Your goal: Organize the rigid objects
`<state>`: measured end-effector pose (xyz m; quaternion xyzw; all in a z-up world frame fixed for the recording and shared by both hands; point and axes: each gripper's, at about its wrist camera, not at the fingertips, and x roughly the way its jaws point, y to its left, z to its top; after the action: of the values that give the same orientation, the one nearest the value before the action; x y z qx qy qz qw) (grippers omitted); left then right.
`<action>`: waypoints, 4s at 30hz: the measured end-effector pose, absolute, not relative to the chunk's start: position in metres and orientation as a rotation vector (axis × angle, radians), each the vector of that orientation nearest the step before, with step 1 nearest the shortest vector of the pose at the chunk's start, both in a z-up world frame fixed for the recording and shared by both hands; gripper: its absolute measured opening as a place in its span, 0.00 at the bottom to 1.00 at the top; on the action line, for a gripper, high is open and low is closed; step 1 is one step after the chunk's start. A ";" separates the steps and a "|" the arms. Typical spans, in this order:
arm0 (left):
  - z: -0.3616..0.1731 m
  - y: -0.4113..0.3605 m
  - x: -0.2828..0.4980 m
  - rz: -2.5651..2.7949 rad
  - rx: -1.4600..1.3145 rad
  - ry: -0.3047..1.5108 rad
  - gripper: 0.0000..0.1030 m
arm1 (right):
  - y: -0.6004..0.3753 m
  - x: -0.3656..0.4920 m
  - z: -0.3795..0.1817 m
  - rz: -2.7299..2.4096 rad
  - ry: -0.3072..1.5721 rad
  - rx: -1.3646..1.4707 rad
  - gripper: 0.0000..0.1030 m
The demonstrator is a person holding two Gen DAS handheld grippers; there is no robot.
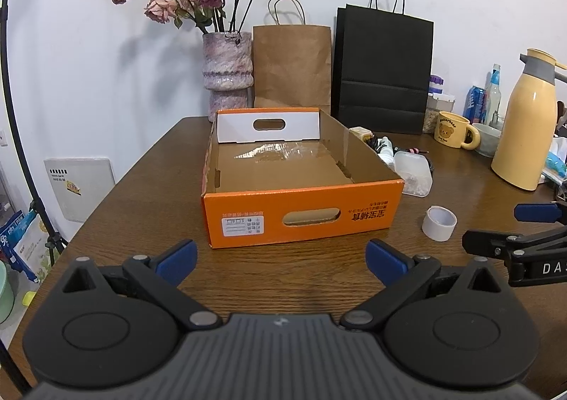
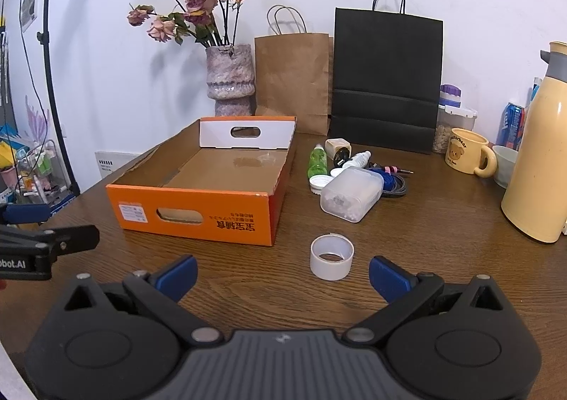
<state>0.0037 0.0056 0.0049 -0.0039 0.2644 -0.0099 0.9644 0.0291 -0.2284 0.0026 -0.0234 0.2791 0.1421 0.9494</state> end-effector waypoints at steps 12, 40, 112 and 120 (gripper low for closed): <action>-0.004 0.013 0.029 -0.021 -0.016 0.572 1.00 | -0.234 0.059 -0.017 0.242 0.613 -0.083 1.00; 0.024 0.082 0.188 0.123 -0.155 0.687 1.00 | -0.253 0.162 -0.053 0.247 0.680 -0.088 0.41; -0.029 0.113 0.276 0.134 -0.270 0.934 0.10 | -0.046 0.344 -0.024 0.483 0.773 -0.467 0.60; -0.029 0.113 0.277 0.135 -0.270 0.933 0.10 | -0.055 0.338 -0.016 0.476 0.719 -0.461 1.00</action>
<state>0.2765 0.1132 -0.0286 -0.1299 0.4482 0.0647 0.8821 0.3380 -0.0549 -0.0158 -0.2215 0.3454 0.2287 0.8828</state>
